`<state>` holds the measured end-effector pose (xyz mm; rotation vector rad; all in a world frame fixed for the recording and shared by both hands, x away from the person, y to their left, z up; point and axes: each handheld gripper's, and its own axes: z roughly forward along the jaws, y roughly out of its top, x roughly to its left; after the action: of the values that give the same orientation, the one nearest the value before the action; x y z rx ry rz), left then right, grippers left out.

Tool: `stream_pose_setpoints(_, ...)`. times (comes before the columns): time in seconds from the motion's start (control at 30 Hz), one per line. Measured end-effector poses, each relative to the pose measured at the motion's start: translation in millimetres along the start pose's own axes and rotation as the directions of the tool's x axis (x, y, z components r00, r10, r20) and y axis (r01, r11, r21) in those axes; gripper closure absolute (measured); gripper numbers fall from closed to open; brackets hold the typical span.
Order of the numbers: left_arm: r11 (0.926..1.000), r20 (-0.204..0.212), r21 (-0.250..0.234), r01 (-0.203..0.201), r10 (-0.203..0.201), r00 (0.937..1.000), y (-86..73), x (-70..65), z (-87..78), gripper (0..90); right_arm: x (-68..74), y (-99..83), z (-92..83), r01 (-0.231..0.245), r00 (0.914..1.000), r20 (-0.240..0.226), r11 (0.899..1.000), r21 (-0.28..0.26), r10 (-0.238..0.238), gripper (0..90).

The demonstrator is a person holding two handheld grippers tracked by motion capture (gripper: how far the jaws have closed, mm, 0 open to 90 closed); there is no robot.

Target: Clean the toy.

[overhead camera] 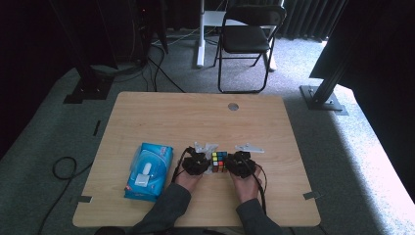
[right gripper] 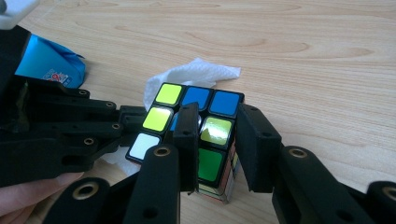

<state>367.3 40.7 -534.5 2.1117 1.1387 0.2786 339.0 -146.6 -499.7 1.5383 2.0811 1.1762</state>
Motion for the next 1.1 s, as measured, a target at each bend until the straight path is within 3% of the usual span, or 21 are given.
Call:
stream_pose_setpoints(0.5, 1.0, -0.002, -0.007, 0.002, -0.002, 1.0, -0.6, 0.2, -1.3, 84.4, 0.2, -0.1, 0.4, -0.002, 1.0, 0.006, 1.0, 0.0, 0.002, 70.5)
stream_pose_setpoints(0.87, 0.998, -0.004, -0.06, 0.017, -0.018, 0.9998, 5.4, 1.3, -17.1, 84.4, 0.2, 0.1, 0.4, -0.003, 1.0, 0.006, 1.0, 0.001, 0.003, 70.5)
stream_pose_setpoints(1.1, 0.9946, 0.029, -0.102, 0.019, -0.016, 0.9995, 9.9, -4.6, -30.4, 84.5, 0.3, 0.2, 0.4, -0.004, 1.0, 0.006, 1.0, 0.002, 0.004, 70.5)
